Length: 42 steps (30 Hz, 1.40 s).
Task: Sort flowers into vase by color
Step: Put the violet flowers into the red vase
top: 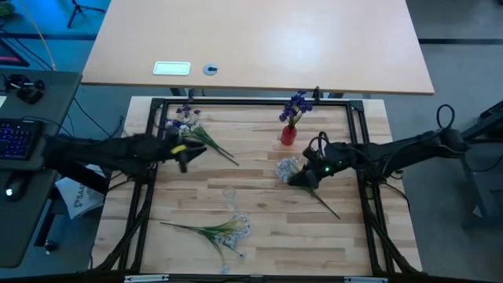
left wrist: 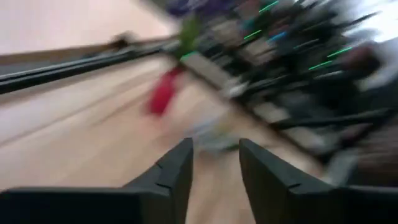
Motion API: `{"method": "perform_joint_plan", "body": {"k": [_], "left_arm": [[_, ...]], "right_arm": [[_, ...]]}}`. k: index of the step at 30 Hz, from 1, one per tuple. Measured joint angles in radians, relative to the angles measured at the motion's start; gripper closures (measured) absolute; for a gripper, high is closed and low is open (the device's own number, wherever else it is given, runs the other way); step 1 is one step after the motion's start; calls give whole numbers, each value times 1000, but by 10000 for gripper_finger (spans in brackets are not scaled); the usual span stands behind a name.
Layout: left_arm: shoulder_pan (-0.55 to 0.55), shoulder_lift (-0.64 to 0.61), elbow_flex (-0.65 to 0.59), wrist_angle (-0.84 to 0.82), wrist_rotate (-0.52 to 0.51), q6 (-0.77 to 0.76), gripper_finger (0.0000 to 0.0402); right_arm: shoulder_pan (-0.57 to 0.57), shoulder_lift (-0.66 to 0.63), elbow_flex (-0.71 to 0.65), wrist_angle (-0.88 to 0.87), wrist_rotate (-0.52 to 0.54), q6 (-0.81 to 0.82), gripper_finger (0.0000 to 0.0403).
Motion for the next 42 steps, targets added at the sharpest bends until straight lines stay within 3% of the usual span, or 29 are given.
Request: {"method": "perform_joint_plan", "body": {"k": [3, 8, 10, 16, 22, 31, 36, 42], "left_arm": [[66, 123, 71, -146, 0, 2, 250], [200, 314, 146, -220, 257, 0, 235], [254, 395, 188, -224, 310, -22, 234], [389, 626, 391, -432, 326, 5, 234], [446, 778, 555, -658, 327, 188, 234], [498, 966, 569, -603, 415, 575, 234], [486, 1045, 568, -613, 418, 702, 234], [504, 1053, 520, -567, 456, 916, 234]], "right_arm": [[-3, 24, 0, -2, 34, -44, 265], [-42, 55, 0, -21, 17, -162, 293], [-65, 57, 0, -30, 15, -205, 302], [-152, 52, 0, -30, 14, -324, 313], [-207, 55, 0, -44, 7, -425, 313], [-223, 55, 0, -40, -48, -439, 313], [-222, 55, 0, 25, 24, -349, 313], [-222, 55, 0, 121, 124, -288, 313]]}}
